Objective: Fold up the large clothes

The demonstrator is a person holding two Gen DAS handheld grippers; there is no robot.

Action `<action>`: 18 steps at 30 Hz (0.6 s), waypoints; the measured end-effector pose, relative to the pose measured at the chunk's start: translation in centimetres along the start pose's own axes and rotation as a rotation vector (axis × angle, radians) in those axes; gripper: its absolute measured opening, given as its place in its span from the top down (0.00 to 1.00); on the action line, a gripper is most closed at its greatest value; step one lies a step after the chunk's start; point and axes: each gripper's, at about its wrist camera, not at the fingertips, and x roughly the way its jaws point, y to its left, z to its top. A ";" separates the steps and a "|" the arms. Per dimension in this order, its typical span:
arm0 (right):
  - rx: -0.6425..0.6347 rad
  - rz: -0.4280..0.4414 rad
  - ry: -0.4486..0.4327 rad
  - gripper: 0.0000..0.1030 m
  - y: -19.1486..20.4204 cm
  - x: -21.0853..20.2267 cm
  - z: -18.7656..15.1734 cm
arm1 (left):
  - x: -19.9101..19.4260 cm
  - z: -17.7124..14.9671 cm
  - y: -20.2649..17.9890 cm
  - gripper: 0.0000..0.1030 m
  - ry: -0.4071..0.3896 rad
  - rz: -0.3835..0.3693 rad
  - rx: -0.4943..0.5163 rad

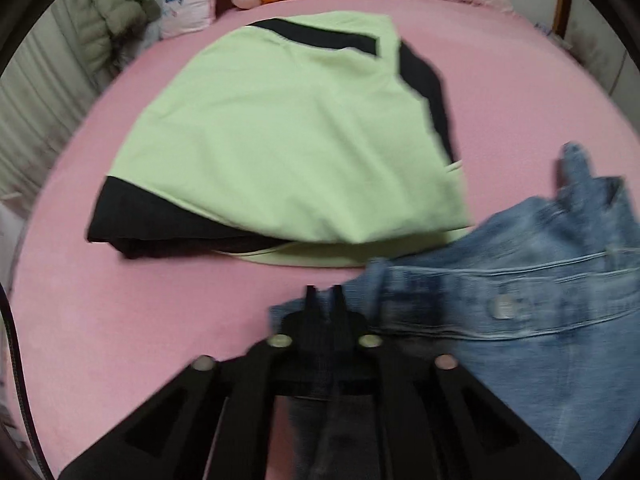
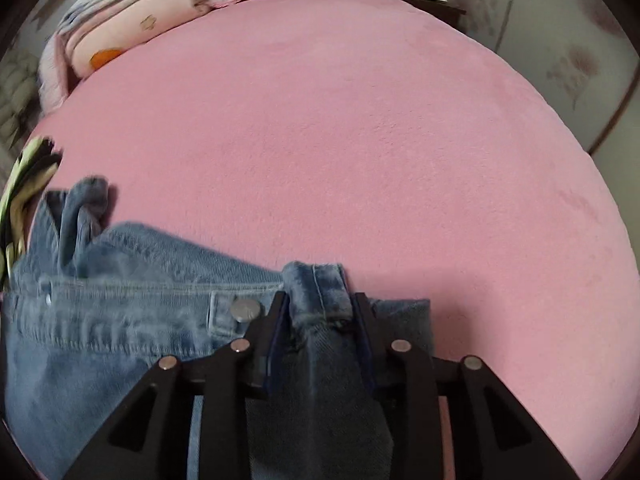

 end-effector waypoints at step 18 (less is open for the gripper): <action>-0.064 0.034 -0.008 0.65 -0.3 -1.6 -1.0 | -0.3 -0.6 -0.4 0.27 0.094 -0.230 0.122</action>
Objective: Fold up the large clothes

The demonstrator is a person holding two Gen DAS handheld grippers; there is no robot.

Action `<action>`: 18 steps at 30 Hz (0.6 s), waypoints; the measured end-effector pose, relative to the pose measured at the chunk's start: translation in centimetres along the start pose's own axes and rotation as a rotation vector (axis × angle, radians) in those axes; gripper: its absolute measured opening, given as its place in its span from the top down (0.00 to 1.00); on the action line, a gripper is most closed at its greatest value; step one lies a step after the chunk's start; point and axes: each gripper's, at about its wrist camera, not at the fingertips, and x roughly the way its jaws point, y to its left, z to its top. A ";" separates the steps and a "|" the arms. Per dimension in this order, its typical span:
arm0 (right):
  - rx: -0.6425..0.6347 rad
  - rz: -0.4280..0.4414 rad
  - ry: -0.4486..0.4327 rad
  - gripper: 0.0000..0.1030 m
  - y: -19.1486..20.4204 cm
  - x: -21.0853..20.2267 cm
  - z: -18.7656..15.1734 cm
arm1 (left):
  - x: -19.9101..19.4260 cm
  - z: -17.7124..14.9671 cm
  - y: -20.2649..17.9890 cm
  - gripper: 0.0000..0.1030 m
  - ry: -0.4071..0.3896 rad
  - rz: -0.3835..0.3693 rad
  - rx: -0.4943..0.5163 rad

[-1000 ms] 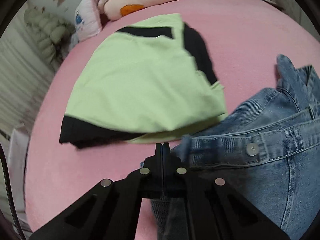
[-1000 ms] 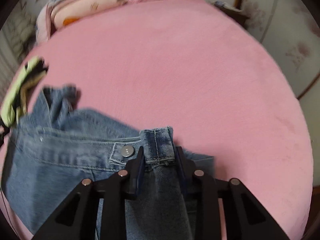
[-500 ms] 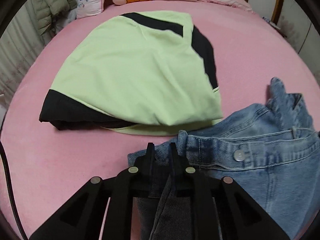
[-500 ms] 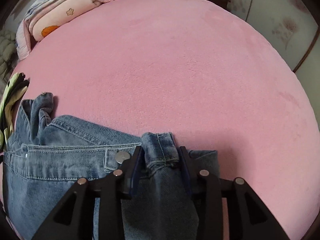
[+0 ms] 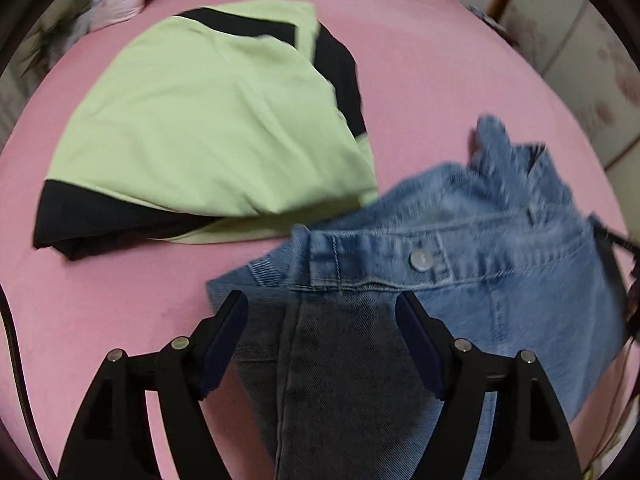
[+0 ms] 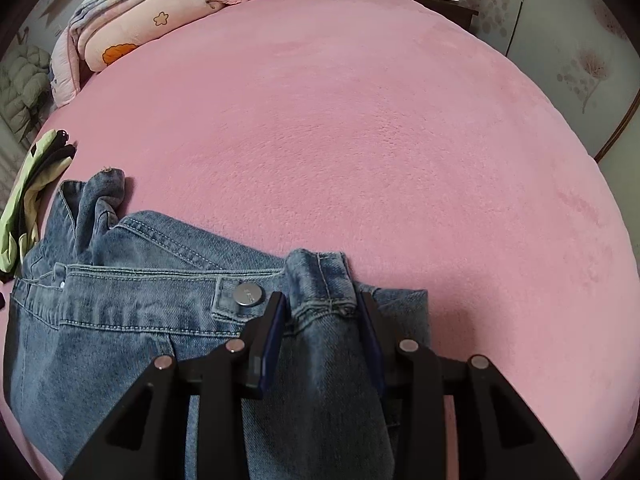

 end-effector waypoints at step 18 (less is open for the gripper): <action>-0.002 -0.016 -0.110 0.75 0.7 -2.6 -0.9 | -0.8 -2.2 -5.9 0.81 -0.214 0.343 0.144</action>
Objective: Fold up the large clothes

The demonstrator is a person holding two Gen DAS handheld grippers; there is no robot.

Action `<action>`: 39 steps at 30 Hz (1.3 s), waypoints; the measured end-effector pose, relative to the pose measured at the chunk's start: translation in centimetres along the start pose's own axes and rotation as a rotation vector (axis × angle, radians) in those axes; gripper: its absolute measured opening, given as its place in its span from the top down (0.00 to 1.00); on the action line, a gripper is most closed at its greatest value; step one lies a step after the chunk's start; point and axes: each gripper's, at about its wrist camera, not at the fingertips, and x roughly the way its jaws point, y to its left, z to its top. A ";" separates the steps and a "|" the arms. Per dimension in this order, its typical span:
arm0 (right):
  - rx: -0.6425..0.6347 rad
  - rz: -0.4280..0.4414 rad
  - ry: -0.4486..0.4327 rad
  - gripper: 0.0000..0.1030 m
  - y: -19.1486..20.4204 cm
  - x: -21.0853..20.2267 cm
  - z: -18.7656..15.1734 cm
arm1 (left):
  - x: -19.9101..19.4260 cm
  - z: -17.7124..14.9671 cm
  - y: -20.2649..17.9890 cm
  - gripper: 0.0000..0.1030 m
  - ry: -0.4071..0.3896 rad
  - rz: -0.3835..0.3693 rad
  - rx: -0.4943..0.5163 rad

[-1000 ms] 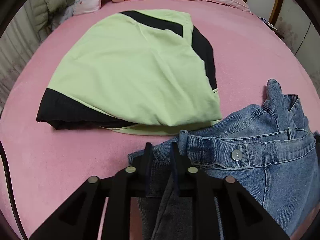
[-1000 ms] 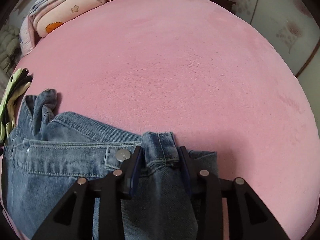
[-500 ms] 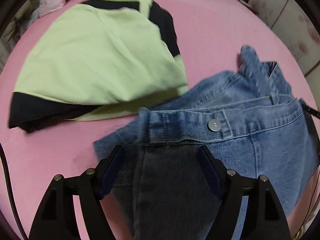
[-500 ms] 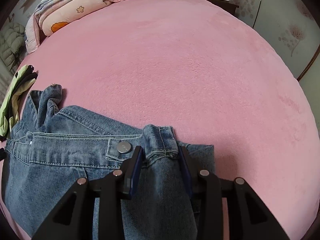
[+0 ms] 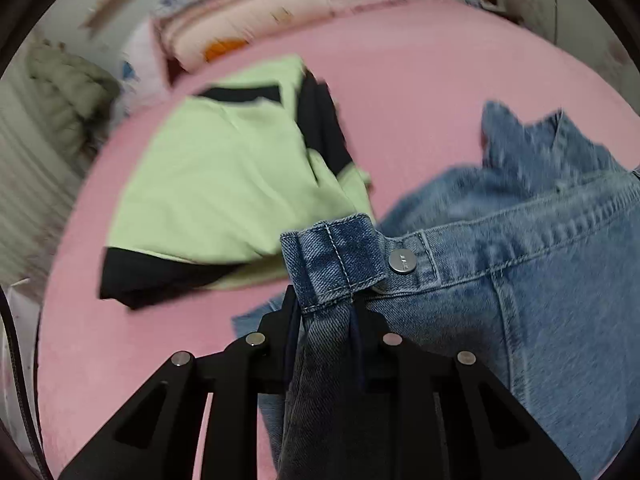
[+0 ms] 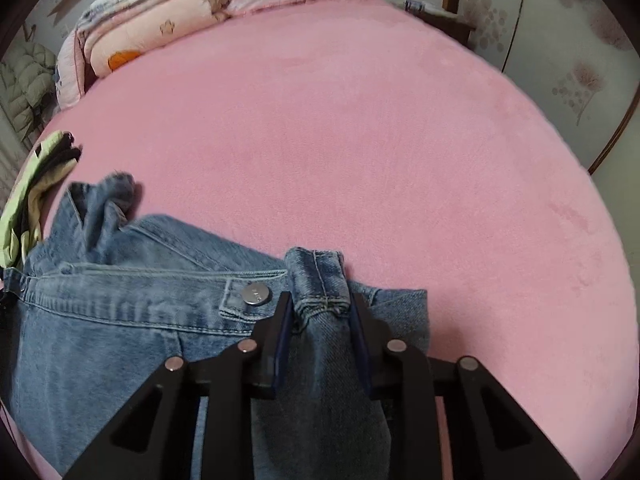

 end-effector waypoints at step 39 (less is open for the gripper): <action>-0.087 0.012 0.067 0.58 12.1 -7.4 -14.3 | -7.5 -10.7 -6.9 0.00 0.155 -0.003 -0.358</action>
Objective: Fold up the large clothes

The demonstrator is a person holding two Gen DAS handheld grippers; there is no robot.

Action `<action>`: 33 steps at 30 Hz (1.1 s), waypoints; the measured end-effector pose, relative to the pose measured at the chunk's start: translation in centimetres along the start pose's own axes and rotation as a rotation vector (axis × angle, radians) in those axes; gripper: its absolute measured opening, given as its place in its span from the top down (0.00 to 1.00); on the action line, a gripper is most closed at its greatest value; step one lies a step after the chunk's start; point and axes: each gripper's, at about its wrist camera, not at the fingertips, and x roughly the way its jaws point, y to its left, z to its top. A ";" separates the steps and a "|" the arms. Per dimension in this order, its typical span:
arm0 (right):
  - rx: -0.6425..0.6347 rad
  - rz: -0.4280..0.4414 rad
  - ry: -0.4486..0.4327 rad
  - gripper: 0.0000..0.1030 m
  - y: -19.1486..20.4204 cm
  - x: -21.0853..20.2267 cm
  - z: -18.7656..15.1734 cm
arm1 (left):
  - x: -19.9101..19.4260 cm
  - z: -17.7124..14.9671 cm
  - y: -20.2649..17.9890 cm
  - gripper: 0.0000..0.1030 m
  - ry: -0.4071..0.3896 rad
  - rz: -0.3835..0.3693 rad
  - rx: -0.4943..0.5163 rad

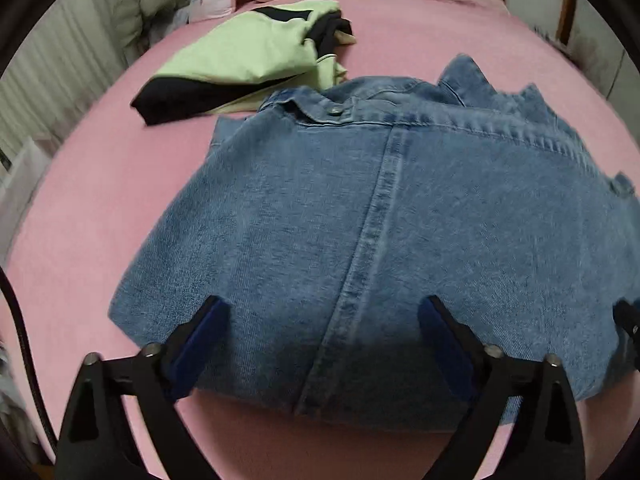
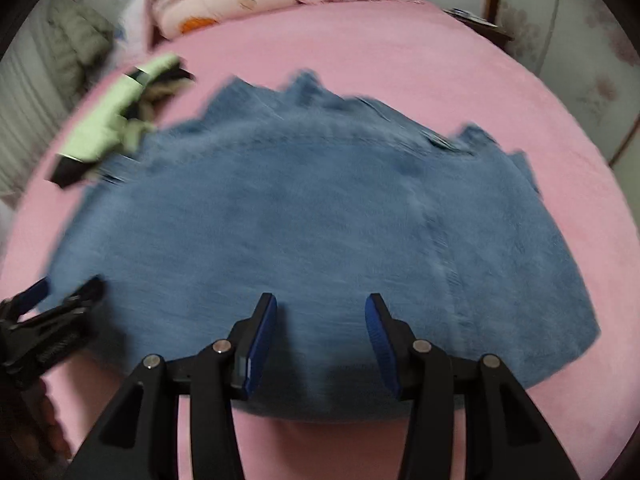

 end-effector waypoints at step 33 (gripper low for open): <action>0.241 0.058 -0.122 0.50 -4.8 -10.4 4.0 | -8.6 3.6 10.2 0.00 0.047 -0.247 -0.269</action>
